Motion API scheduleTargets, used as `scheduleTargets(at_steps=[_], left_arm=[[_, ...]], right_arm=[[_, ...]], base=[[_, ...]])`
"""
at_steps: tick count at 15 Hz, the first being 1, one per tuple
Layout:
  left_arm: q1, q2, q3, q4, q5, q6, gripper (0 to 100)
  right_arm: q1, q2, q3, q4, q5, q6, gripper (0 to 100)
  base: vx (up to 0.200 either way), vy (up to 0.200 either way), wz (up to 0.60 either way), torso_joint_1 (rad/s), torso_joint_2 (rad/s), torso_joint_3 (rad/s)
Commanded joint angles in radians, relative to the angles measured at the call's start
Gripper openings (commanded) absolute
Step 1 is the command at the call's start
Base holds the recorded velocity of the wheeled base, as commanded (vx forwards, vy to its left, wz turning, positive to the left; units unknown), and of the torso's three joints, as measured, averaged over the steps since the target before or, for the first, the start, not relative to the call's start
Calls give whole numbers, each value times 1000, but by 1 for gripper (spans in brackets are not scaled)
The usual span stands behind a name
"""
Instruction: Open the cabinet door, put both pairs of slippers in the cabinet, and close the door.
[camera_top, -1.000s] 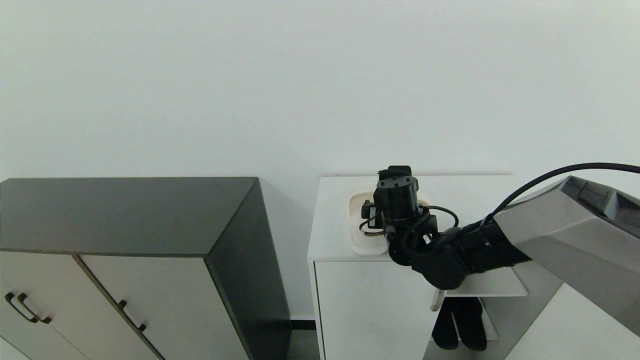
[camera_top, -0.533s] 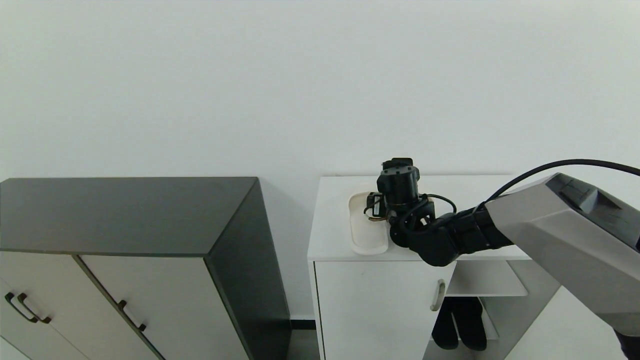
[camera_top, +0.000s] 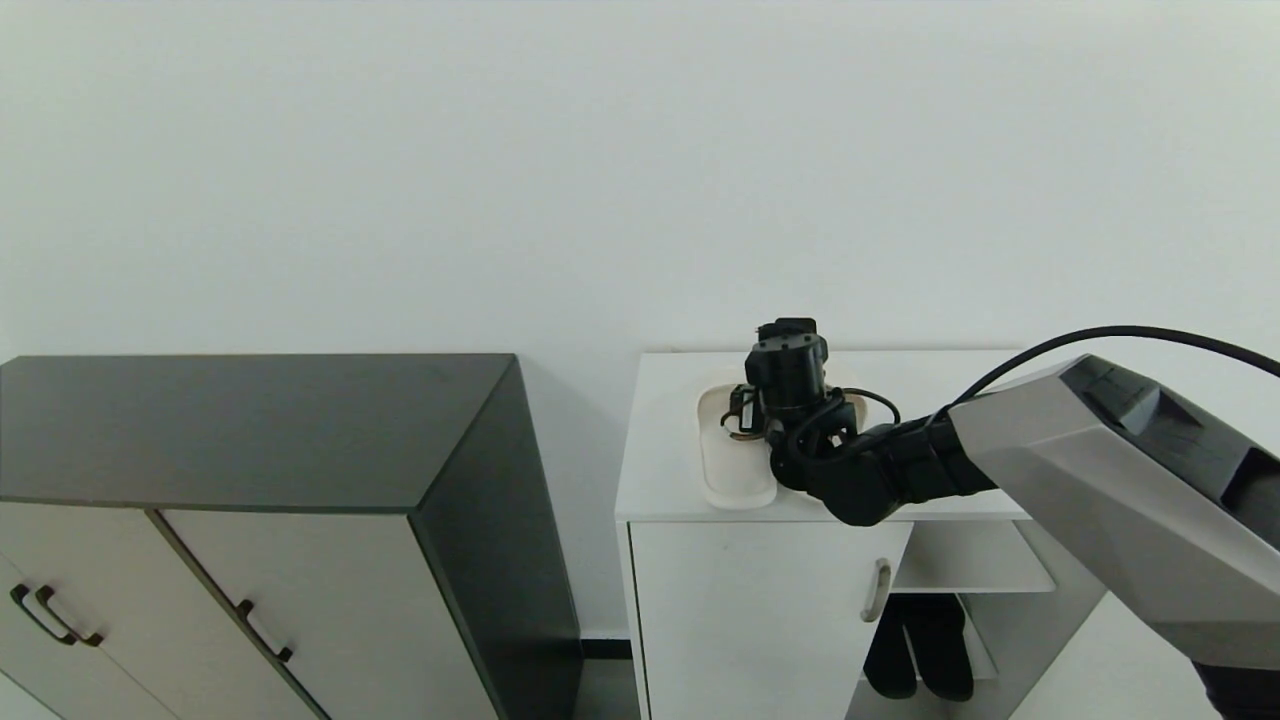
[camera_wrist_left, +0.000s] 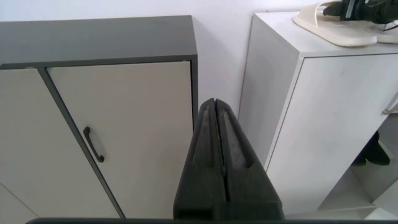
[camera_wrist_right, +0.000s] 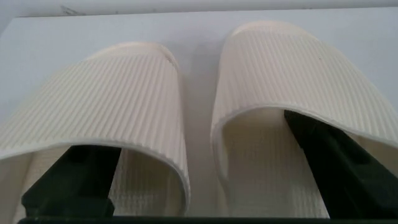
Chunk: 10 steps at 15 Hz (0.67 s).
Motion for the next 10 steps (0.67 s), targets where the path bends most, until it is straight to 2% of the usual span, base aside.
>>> scheduleTargets(at_steps=[1,6,10], left_arm=[[0,0,0,0,0,0,0],[0,0,0,0,0,0,0],[0,0,0,0,0,-2,0]], right_arm=[[-5,12,-29,20,0,0,0],[3,2,-47,30,-2,1,0],[44,-91,53,23,11,1,0]], base=[[0,0,0,0,0,0],[0,0,0,0,0,0],[0,0,0,0,0,0]])
